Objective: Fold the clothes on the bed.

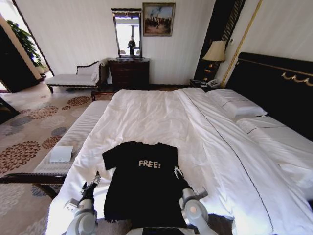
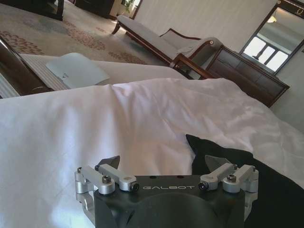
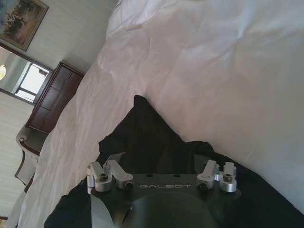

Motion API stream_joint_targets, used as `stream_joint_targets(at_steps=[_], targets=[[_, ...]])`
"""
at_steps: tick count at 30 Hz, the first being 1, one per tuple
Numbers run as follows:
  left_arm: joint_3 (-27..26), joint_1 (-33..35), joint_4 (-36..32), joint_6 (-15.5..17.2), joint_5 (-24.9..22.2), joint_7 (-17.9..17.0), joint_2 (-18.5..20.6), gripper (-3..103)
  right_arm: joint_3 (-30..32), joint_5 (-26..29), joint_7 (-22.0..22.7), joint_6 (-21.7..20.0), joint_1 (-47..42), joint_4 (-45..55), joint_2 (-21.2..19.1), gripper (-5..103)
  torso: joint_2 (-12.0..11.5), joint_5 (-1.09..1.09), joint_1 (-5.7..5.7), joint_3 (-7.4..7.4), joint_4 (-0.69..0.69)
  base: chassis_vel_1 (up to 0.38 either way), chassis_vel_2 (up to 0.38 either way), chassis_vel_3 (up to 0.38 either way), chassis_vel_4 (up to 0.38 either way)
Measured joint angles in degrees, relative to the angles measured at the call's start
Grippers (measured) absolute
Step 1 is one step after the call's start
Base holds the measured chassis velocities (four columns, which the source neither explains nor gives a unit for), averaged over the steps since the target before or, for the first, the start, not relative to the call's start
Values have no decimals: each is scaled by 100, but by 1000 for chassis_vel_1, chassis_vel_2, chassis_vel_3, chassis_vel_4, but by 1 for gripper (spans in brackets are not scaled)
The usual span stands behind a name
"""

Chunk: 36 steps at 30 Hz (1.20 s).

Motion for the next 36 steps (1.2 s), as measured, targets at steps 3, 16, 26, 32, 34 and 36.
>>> stream_joint_targets(at_steps=[3, 16, 26, 32, 34, 36], targets=[[-20, 5, -5, -12, -12, 0, 15, 100, -27, -69, -13, 64, -17, -8, 28, 68, 0, 0, 0, 0, 0, 0, 0, 0, 0], [18, -54, 53, -47, -38, -2, 15, 100, -81, -293, -5, 215, -85, -111, 129, 19, 0, 0, 0, 0, -1, 0, 0, 0, 0], [-3, -40, 63, -63, -38, -7, 17, 100, -43, -323, -2, 280, -101, -232, 130, 0, 0, 0, 0, 0, -1, 0, 0, 0, 0], [-1, -46, 37, -64, -28, -13, -13, 100, -162, -384, 2, 339, -356, -55, 134, 0, 0, 0, 0, 0, -1, 0, 0, 0, 0], [8, -46, 30, -64, -17, -13, -24, 100, -184, -394, 5, 349, -387, -36, 139, 0, 0, 0, 0, 0, -1, 0, 0, 0, 0], [18, -48, 26, -64, -4, -14, -34, 100, -210, -398, 13, 354, -417, -15, 145, 0, 0, 0, 0, 0, -1, 0, 0, 0, 0]])
